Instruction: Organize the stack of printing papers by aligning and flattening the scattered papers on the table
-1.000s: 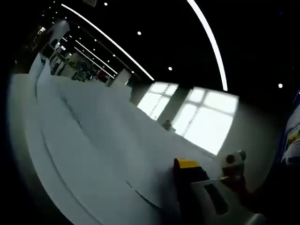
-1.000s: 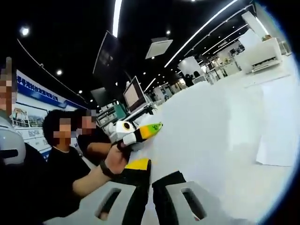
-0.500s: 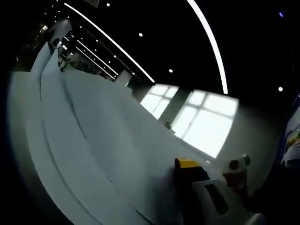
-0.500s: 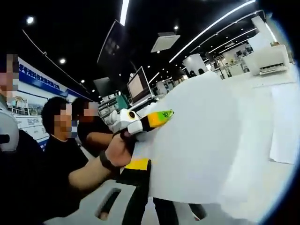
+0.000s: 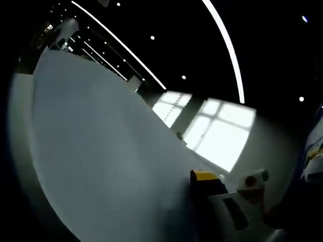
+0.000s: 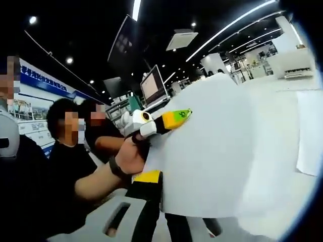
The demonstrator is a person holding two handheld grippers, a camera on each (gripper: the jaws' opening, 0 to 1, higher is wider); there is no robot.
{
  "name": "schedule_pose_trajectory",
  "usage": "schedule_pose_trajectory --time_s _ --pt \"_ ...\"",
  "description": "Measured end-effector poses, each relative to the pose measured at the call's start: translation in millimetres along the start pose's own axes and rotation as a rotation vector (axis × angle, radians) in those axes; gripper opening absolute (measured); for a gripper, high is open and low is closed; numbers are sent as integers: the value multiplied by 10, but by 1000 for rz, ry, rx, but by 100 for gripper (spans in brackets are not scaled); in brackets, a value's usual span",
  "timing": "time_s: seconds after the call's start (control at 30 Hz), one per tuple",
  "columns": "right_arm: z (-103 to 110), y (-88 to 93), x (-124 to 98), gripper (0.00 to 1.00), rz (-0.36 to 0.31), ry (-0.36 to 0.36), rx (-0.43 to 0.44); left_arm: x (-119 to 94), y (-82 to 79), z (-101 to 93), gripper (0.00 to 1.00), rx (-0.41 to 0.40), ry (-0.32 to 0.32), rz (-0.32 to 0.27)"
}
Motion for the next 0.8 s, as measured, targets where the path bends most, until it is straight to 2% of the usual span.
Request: schedule_pose_trajectory --time_s 0.23,0.8 --pt "1 2 8 0 -21 31 3 3 0 6 31 7 -4 3" --pt "30 12 35 0 -18 23 0 -20 -19 48 21 40 -14 0"
Point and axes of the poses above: the point that each gripper's makers call its tool centre point, and the gripper's own axes: x roughly forward along the fingers, z roughly to its left, y roughly out of its underside, the point moved 7 cm from there along -x, roughly backward along the fingers, and after that the axes turned 2 degrees about -y, right-handed, at the moved point
